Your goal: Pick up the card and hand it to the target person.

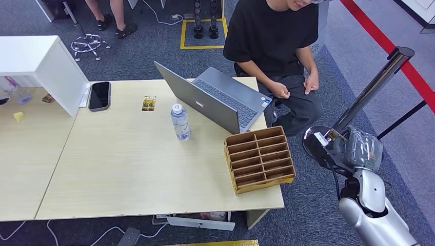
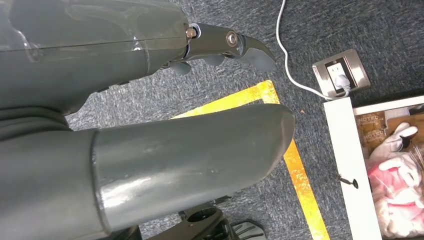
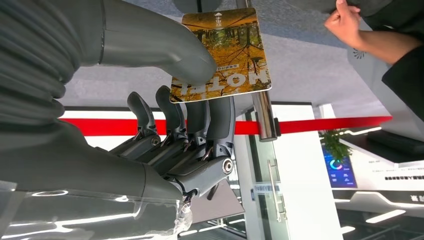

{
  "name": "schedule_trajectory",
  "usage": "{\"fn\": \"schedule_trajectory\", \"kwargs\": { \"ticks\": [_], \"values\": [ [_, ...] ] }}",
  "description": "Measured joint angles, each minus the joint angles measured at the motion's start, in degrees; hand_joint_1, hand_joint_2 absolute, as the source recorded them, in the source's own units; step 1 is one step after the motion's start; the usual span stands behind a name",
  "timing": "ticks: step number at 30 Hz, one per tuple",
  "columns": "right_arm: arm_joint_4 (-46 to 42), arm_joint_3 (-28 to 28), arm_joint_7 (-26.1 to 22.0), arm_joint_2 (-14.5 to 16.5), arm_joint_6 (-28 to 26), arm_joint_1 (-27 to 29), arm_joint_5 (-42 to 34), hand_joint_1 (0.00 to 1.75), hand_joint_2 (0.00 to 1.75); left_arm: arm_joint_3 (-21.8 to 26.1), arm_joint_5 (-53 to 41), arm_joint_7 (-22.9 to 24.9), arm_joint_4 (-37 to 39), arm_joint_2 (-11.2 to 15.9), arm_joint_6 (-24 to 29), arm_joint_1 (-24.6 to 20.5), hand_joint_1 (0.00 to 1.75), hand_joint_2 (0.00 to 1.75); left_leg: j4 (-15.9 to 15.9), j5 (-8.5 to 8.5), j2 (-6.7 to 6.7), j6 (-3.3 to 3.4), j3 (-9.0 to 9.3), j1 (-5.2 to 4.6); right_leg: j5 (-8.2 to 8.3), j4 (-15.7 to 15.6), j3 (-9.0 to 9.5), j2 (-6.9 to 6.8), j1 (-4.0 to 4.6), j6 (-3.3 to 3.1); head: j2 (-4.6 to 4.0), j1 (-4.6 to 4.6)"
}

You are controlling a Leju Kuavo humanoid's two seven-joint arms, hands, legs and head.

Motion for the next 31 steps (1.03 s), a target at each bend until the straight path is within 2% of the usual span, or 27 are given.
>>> {"fn": "schedule_trajectory", "kwargs": {
  "ticks": [31],
  "values": [
    [2.1, 0.7, -0.6, 1.5, -1.0, -0.1, 0.4, 1.33, 1.75, 0.0, -0.2, 0.1, 0.0, -0.1, 0.3, 0.4, 0.00, 0.00, 0.0, 0.00, 0.00, 0.00, -0.02, 0.00, 0.00, 0.0, 0.01, -0.01, 0.00, 0.00, 0.00, 0.00]
  ]
}}
